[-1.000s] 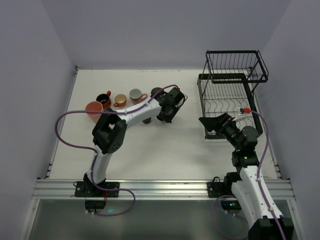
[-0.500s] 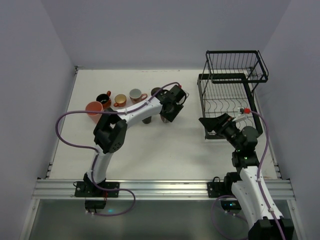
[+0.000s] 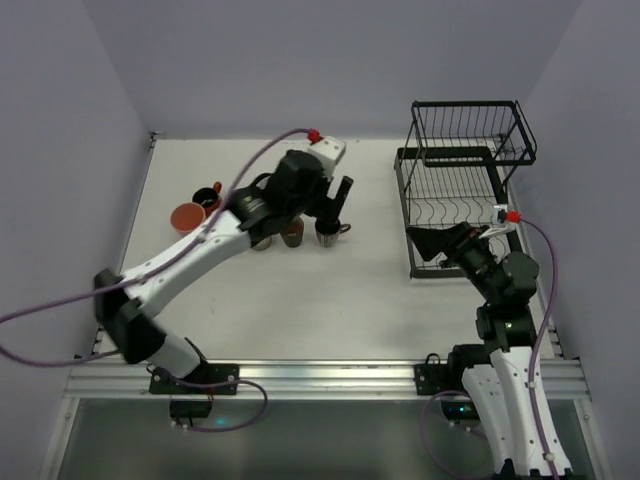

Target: Unload the cups from the dish rack

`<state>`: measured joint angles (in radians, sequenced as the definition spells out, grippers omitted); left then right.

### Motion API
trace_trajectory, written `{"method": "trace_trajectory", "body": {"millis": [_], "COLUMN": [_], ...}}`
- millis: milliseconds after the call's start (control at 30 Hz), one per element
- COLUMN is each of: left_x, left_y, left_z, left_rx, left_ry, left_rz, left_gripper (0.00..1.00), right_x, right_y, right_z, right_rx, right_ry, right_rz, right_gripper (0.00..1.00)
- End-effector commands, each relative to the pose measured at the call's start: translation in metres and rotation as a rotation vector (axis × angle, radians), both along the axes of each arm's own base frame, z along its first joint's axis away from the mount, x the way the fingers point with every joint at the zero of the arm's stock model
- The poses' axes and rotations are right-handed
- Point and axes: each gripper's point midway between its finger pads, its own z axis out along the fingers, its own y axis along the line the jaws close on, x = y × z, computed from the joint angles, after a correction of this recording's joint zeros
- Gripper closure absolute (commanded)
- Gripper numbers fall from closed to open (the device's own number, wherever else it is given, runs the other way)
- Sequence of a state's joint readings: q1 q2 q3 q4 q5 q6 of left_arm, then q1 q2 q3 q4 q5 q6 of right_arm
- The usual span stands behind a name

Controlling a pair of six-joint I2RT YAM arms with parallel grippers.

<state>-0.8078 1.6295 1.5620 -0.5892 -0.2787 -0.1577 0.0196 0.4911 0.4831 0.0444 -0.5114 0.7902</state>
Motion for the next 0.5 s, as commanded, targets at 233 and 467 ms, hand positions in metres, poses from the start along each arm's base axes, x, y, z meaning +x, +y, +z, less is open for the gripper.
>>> {"method": "trace_trajectory", "body": {"millis": [233,467], "left_x": [-0.104,-0.147], "left_y": [0.125,0.202], "left_z": [0.184,0.190], "left_rx": [-0.521,-0.562], "left_ry": [-0.497,-0.570], "left_rz": [0.085,0.219], "left_gripper": [0.00,0.00], "right_x": [-0.052,-0.085], "right_y": [-0.036,-0.063], "right_z": [0.096,0.136], "right_rx": [-0.160,-0.159], "right_ry": [-0.211,-0.335], "right_rz": [-0.207,-0.378], "right_gripper": [0.01,0.01]}}
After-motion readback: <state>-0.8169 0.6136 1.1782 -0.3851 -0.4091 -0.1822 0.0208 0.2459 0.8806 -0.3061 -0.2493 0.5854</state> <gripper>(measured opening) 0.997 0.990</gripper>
